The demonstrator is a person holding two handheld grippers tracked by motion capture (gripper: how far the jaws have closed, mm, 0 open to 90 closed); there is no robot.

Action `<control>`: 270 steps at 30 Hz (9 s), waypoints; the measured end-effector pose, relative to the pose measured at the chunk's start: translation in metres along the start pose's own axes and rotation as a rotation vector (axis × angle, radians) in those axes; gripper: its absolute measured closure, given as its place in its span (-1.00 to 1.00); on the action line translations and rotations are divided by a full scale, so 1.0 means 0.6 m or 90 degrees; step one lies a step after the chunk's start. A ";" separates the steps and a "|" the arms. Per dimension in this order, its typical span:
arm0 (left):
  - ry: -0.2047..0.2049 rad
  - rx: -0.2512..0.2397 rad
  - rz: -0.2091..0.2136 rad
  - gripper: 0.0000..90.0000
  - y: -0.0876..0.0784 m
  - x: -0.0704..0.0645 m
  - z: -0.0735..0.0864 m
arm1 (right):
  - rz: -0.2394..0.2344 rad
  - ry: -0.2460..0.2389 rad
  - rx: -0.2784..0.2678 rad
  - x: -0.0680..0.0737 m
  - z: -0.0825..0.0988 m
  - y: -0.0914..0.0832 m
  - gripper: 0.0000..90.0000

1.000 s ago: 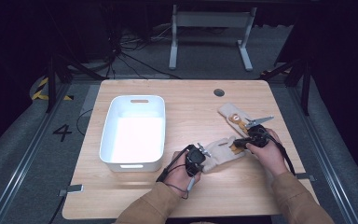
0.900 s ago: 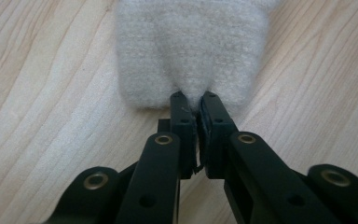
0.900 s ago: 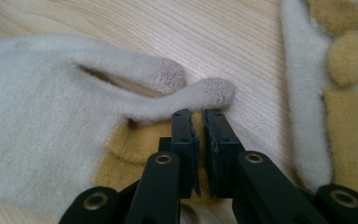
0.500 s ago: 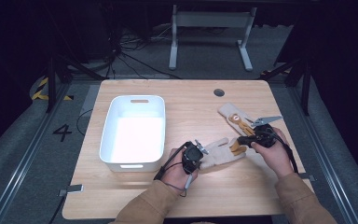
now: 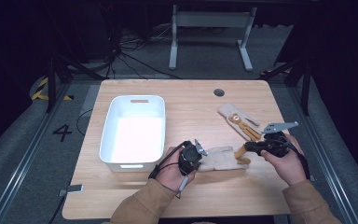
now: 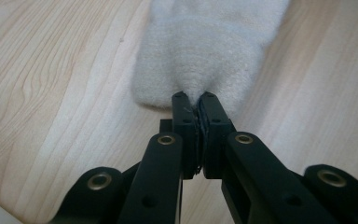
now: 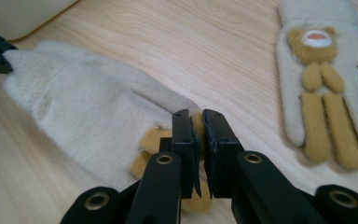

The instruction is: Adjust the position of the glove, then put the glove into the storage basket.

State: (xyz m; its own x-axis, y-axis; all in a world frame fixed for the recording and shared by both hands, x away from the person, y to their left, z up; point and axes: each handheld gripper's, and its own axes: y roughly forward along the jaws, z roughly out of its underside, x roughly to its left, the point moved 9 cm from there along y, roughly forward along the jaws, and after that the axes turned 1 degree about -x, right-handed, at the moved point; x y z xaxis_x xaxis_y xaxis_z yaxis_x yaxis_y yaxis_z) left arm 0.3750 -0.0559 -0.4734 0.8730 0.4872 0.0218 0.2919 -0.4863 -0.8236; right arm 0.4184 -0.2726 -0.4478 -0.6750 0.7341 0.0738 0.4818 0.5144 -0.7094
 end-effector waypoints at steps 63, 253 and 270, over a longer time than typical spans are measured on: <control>-0.031 -0.001 0.058 0.34 -0.016 0.014 0.018 | 0.029 0.020 0.034 -0.001 0.047 -0.025 0.41; -0.063 -0.024 0.086 0.29 -0.028 0.003 0.027 | -0.218 -0.266 0.115 0.136 0.053 0.037 0.41; -0.045 -0.003 0.102 0.28 -0.018 -0.006 0.019 | -0.126 -0.165 0.101 0.083 0.061 -0.008 0.38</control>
State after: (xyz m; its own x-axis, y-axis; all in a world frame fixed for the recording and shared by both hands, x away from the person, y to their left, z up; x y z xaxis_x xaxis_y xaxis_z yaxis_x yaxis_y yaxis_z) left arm 0.3643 -0.0439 -0.4712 0.8789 0.4528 -0.1502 0.1527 -0.5654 -0.8106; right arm 0.3618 -0.2550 -0.4664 -0.8753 0.4804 0.0545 0.2494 0.5453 -0.8003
